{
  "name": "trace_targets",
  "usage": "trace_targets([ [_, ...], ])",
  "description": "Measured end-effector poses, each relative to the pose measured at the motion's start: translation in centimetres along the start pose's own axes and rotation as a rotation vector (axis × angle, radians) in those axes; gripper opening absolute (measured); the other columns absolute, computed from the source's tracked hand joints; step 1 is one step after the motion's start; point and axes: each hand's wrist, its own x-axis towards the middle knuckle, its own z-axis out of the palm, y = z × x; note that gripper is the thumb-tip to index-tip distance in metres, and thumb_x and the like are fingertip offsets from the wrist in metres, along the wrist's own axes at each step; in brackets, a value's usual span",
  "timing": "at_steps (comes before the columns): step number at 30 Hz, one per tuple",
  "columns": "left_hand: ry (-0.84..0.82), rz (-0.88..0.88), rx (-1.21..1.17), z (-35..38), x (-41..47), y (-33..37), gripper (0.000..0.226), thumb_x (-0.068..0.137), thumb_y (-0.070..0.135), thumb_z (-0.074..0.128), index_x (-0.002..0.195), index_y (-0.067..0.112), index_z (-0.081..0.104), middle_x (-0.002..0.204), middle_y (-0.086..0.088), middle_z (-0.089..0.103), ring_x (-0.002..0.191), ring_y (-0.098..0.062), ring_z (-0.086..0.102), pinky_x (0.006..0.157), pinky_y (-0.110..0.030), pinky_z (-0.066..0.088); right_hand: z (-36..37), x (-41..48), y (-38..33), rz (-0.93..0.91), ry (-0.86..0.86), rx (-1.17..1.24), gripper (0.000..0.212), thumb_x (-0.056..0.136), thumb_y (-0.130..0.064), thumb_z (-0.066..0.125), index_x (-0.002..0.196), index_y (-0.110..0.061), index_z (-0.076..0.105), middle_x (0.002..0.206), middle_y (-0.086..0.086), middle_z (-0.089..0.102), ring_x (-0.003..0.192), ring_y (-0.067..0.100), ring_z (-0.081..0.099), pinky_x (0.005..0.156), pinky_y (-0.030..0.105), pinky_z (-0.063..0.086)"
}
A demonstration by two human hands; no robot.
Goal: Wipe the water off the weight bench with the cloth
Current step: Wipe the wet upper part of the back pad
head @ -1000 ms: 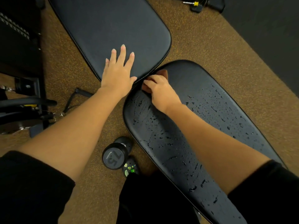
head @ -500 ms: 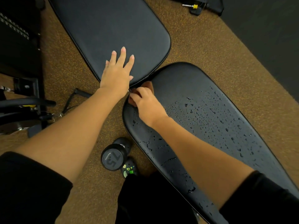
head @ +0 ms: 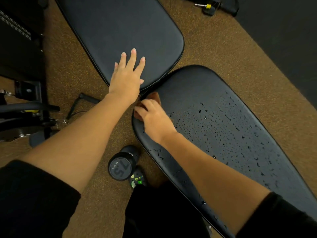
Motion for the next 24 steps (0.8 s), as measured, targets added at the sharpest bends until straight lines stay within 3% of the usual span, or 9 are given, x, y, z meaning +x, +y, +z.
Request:
trace_targets([
  [5, -0.001, -0.008, 0.011, -0.1, -0.1, 0.1, 0.061, 0.1, 0.027, 0.039, 0.149, 0.016, 0.004, 0.157, -0.011, -0.006, 0.143, -0.035, 0.001, 0.115, -0.046, 0.015, 1.1, -3.7, -1.5, -0.143, -0.11, -0.048, 0.043, 0.071, 0.003, 0.067, 0.113, 0.001, 0.062, 0.117, 0.025, 0.055, 0.111, 0.043, 0.05, 0.099, 0.053, 0.04],
  [8, -0.007, -0.009, 0.004, -0.1, -0.1, 0.1, 0.062, 0.099, 0.028, 0.039, 0.149, 0.016, 0.004, 0.157, -0.011, -0.006, 0.143, -0.035, 0.001, 0.115, -0.047, 0.015, 0.2, -3.7, 0.2, -0.079, -0.089, -0.038, 0.045, 0.069, 0.005, 0.068, 0.114, 0.001, 0.062, 0.115, 0.025, 0.056, 0.107, 0.043, 0.053, 0.095, 0.052, 0.045],
  [14, -0.038, -0.01, -0.036, -0.5, -0.1, 0.1, 0.065, 0.098, 0.032, 0.042, 0.149, 0.017, 0.005, 0.157, -0.01, -0.007, 0.143, -0.034, -0.001, 0.115, -0.047, 0.012, 0.0, -0.7, -0.1, 0.021, -0.057, -0.003, 0.047, 0.074, 0.008, 0.059, 0.121, 0.006, 0.056, 0.12, 0.029, 0.052, 0.114, 0.048, 0.046, 0.1, 0.058, 0.037],
  [18, -0.074, 0.001, -0.11, -1.0, -0.1, -0.4, 0.062, 0.098, 0.039, 0.036, 0.149, 0.019, 0.008, 0.157, -0.008, -0.006, 0.143, -0.032, -0.003, 0.115, -0.046, 0.011, 0.6, -3.2, -0.9, -0.125, -0.145, 0.004, 0.045, 0.074, 0.008, 0.06, 0.119, 0.005, 0.058, 0.12, 0.029, 0.052, 0.115, 0.048, 0.045, 0.102, 0.058, 0.036],
  [21, -0.05, 0.016, -0.302, -1.1, -1.0, -0.6, 0.058, 0.099, 0.041, 0.031, 0.15, 0.022, 0.008, 0.158, -0.007, 0.0, 0.144, -0.03, -0.002, 0.115, -0.045, 0.007, 0.0, -5.4, -0.6, -0.131, -0.33, 0.054, 0.048, 0.079, 0.003, 0.059, 0.127, -0.002, 0.055, 0.133, 0.02, 0.045, 0.128, 0.038, 0.035, 0.111, 0.05, 0.027],
  [24, 0.064, -0.056, -0.635, 0.0, -4.0, 0.2, 0.054, 0.1, 0.04, 0.03, 0.149, 0.026, 0.012, 0.157, -0.002, 0.012, 0.145, -0.021, 0.005, 0.116, -0.039, 0.007, -2.3, -6.8, -0.5, 0.1, -0.408, 0.414, 0.049, 0.086, -0.001, 0.055, 0.133, -0.014, 0.051, 0.137, 0.009, 0.044, 0.13, 0.024, 0.037, 0.113, 0.032, 0.025],
])
